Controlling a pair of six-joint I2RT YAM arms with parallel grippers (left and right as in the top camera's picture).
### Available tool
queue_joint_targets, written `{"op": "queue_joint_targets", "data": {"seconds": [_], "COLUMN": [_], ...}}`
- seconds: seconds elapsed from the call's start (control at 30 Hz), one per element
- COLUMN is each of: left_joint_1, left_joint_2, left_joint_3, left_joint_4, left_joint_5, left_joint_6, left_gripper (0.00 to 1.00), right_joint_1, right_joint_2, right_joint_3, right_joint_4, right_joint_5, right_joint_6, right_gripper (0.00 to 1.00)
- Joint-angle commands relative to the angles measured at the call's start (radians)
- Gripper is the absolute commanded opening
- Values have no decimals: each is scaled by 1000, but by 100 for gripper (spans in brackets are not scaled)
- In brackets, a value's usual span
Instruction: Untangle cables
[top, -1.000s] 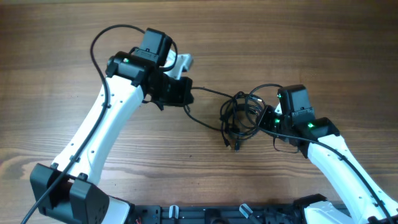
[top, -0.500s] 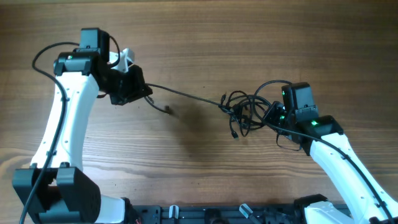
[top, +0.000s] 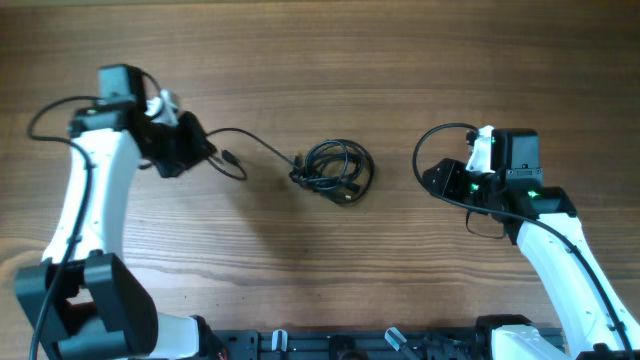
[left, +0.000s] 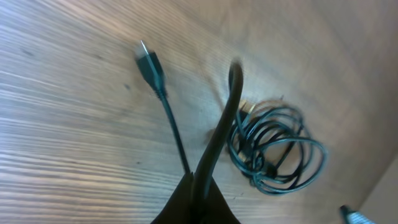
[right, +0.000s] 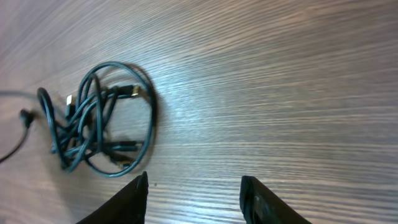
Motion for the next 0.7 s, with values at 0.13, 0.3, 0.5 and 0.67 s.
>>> {"op": "queue_joint_targets", "data": {"seconds": [0.13,0.3,0.5,0.67], "left_joint_1": [-204,-204,-204,-206], "left_joint_2": [-1,0,2,21], "left_joint_3": [-85,-85,-85,-85], "left_joint_4": [156,175,175,231], "left_joint_5": [-18,-104,-227,-280], "left_joint_6": [10,10,-57,-121], "left_gripper": [19,83,91,93], "right_joint_1": [6,135,450,591], "right_joint_2": [10,10,24,177], "right_joint_3": [-10,-10,-10,-10], "right_joint_4": [3,92,357,580], "right_joint_5": [-328,-328,-90,4], "right_joint_6": [-121,-6,270,415], "right_gripper": [60,58,52,52]}}
